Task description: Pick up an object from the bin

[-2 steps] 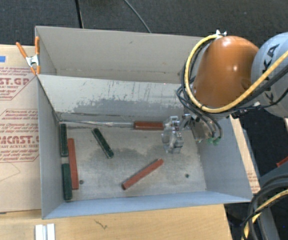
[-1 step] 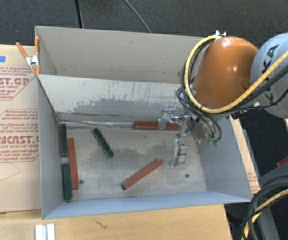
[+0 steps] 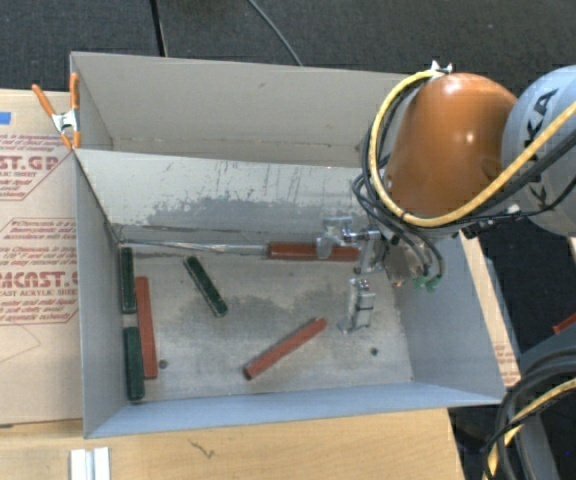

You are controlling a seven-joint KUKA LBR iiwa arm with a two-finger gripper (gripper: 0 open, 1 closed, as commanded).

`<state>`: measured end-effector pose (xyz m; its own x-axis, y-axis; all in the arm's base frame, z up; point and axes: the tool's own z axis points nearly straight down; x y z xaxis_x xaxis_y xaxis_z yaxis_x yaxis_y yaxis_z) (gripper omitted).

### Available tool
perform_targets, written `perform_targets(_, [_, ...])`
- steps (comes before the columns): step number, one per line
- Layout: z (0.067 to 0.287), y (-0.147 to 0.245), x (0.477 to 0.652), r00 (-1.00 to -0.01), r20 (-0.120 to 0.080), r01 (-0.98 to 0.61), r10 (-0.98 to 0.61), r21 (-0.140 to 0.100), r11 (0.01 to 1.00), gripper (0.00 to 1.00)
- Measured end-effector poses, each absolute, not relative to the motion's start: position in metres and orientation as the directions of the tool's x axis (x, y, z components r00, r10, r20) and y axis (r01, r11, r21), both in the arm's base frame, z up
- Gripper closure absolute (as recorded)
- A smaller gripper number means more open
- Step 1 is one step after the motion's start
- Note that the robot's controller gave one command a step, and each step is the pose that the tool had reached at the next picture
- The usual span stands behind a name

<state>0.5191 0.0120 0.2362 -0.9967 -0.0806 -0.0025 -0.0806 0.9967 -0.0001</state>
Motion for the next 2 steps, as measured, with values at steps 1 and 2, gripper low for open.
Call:
perform_targets(1, [0.201,0.004,0.511,-1.0,-0.01,-0.029,-0.029,0.001,1.0,0.0])
perform_targets(2, [0.144,0.023,0.525,-0.992,-0.004,-0.126,-0.126,-0.001,0.992,0.0])
